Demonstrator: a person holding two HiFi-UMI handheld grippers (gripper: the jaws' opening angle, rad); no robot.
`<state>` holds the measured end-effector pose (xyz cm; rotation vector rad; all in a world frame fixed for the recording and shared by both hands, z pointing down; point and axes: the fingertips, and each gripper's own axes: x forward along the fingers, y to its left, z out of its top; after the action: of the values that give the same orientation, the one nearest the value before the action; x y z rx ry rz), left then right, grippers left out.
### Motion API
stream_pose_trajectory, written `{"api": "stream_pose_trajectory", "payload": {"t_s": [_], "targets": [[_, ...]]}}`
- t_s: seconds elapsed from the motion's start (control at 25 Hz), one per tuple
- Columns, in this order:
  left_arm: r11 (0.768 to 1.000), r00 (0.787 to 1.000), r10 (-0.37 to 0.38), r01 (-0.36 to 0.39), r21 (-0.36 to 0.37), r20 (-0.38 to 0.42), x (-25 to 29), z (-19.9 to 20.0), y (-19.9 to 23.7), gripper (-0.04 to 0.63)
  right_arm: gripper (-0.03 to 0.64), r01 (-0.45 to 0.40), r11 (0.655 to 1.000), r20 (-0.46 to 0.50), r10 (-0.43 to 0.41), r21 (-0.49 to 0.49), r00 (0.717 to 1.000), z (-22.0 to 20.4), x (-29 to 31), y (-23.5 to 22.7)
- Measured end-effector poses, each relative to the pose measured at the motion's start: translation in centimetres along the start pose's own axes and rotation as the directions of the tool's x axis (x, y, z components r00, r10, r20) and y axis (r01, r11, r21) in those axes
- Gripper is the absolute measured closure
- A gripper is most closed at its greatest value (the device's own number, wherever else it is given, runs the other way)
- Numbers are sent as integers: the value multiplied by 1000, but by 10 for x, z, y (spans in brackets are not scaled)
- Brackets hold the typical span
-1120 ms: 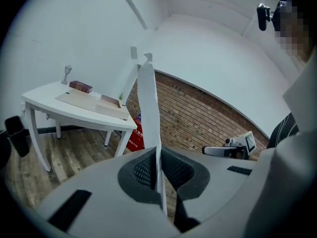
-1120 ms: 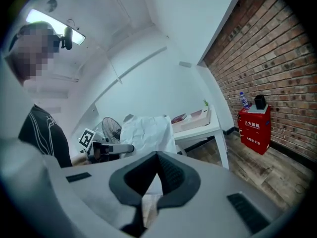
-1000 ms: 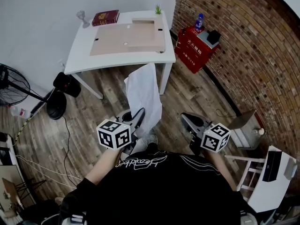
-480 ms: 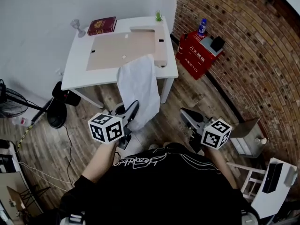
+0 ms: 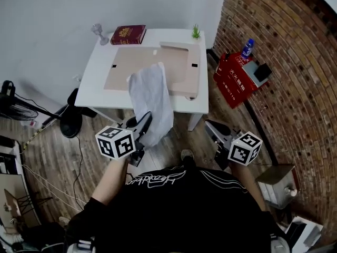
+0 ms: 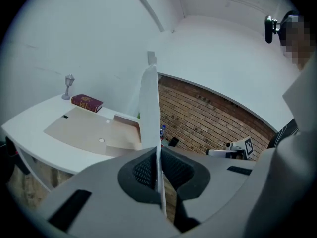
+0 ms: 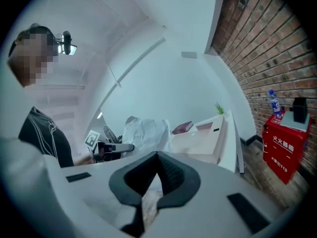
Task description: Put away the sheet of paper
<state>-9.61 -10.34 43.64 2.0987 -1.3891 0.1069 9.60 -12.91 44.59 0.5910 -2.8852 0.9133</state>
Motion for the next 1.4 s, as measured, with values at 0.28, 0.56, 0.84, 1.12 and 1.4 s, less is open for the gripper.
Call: {"api": "stream_pose_trajectory", "payload": {"t_s": [0.28, 0.56, 0.84, 1.12, 1.4], "targets": [[999, 996, 40, -39, -7, 79, 36, 66, 25, 563, 616, -107, 992, -44, 104, -61, 994, 55, 46, -46], [998, 987, 68, -67, -7, 147, 49, 104, 50, 563, 616, -173, 979, -78, 165, -111, 983, 83, 75, -70], [996, 980, 93, -93, -9, 173, 45, 138, 90, 563, 616, -181, 979, -104, 172, -92, 980, 86, 101, -79], [997, 987, 71, -69, -22, 147, 51, 166, 142, 563, 616, -142, 990, -59, 141, -19, 988, 102, 137, -86], [998, 996, 36, -32, -51, 79, 71, 175, 201, 563, 617, -68, 998, -25, 68, -10, 997, 117, 167, -88]]}}
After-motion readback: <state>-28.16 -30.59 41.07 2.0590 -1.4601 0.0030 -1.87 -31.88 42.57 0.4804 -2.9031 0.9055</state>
